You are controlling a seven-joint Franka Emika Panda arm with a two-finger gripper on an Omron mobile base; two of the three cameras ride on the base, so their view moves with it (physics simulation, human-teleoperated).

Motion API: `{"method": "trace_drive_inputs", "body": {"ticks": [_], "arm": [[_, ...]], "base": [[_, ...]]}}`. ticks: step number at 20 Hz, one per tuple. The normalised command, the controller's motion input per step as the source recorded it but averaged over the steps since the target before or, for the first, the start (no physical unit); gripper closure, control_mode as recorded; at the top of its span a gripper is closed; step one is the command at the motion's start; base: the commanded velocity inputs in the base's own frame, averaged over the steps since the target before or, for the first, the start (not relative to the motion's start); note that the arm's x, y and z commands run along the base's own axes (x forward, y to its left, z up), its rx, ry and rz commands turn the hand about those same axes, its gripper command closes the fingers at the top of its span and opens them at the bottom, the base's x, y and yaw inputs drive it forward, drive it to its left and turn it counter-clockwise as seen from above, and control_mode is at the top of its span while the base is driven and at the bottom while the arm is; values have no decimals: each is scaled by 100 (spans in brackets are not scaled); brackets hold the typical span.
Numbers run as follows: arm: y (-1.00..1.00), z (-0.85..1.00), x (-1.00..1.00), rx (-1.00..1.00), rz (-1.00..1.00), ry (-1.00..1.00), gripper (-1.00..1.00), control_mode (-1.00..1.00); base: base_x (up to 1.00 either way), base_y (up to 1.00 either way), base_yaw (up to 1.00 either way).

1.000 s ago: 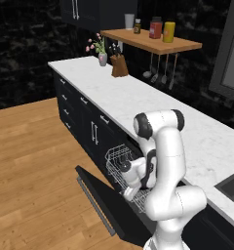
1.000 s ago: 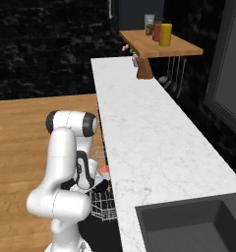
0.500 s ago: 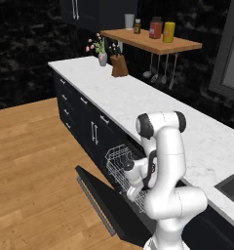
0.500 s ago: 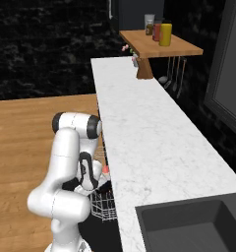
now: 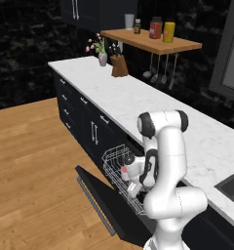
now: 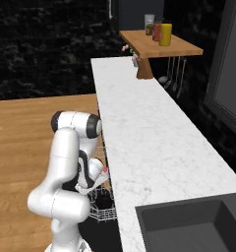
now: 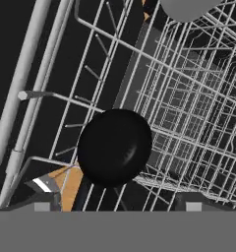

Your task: Pick up the cup and bowl from the counter, place them in the dishwasher, and close the dishwasher door.

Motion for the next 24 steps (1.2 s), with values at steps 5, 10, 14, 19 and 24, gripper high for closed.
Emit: {"method": "trace_drive_inputs", "body": {"ticks": [5,10,14,19,24], "arm": [[32,85,-49,0,2,-4,-100,-100],[70,100,-47,0,0,-1,-100,-100],[78,100,-35,0,0,-1,-100,-100],[96,100,-8,0,-8,0,-100,-100],[100,89,0,-9,-17,0,-100,-100]], "base": [[0,0,0],[0,0,0],[0,0,0],[0,0,0],[0,0,0]]}}
